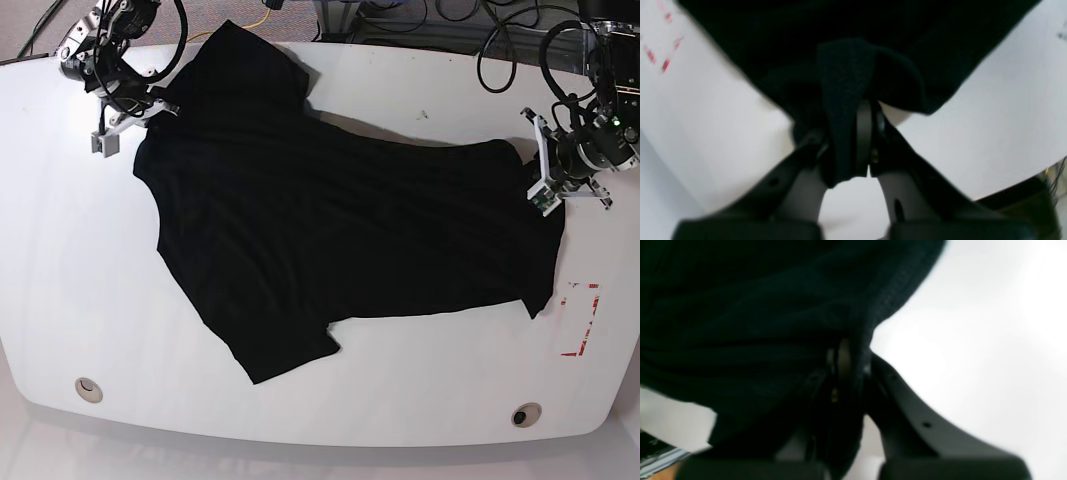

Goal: Layout the t-shirt on the table in an organized manner, then fold the t-shirt properly
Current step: 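Drag the shirt's shoulder corner with the left gripper away from the right gripper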

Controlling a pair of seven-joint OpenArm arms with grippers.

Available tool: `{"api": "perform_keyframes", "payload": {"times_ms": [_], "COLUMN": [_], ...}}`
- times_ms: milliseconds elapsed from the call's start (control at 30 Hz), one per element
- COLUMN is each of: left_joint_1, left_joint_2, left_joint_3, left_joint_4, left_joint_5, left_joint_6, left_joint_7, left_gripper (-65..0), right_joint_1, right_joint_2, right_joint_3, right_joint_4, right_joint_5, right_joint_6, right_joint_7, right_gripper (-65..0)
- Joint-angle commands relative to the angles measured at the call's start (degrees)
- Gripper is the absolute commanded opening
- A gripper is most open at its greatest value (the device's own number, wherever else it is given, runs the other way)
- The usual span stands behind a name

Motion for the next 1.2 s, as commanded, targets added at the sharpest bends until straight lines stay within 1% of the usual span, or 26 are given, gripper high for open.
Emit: {"api": "perform_keyframes", "payload": {"times_ms": [0,100,167,333,700,800,867,967,1067,1133,1167], "left_joint_1": [-0.42,-0.42,-0.42,-0.42,-0.42,-0.42,-0.42,-0.42,-0.42,0.46,1.34], "left_joint_2": [0.18,1.23,1.32,1.32,1.76,2.90,2.99,2.99,2.99,2.99,2.90], "left_joint_3": [-3.83,-6.90,-8.22,-10.42,-10.60,-9.28,-8.75,-8.84,-8.93,-9.10,-9.28], "left_joint_4": [2.20,3.52,3.87,4.13,4.22,4.22,4.22,4.22,4.57,4.75,4.84], "left_joint_5": [1.72,1.72,1.81,1.81,1.63,-0.57,-2.41,-5.84,-8.13,-9.09,-9.45], "left_joint_6": [0.56,0.56,0.56,0.56,0.56,0.56,0.56,0.56,0.56,0.56,0.56], "left_joint_7": [0.46,0.73,0.81,3.27,3.98,4.07,4.94,7.32,8.02,8.29,8.29], "left_gripper": [-65.0,-64.7,-64.7,-64.6,-64.4,-63.6,-60.6,-51.7,-43.3,-39.4,-38.9], "right_joint_1": [0.62,1.23,1.32,1.50,1.58,1.58,1.58,1.58,2.46,2.73,2.73], "right_joint_2": [0.80,0.80,0.80,0.80,0.89,0.89,0.89,0.89,0.89,0.89,0.89], "right_joint_3": [0.29,0.29,0.29,0.29,0.03,0.03,-0.06,-0.06,-0.06,0.03,0.03], "right_joint_4": [0.80,0.80,0.80,0.01,-1.92,-1.92,-1.92,-1.92,-1.92,-1.92,-1.92], "right_joint_5": [-0.29,-0.21,-0.21,-0.21,-0.21,-0.21,-0.21,-0.21,-0.29,-0.29,-0.29], "right_joint_6": [-0.22,-0.22,-0.48,-0.66,-0.66,-0.66,-0.66,-0.75,-0.75,-0.75,-0.75], "right_joint_7": [0.83,0.83,0.83,0.83,0.83,0.83,0.83,0.83,0.83,0.83,0.83], "right_gripper": [-64.8,-64.8,-64.8,-64.8,-64.8,-64.8,-64.8,-64.8,-64.8,-64.8,-64.8]}}
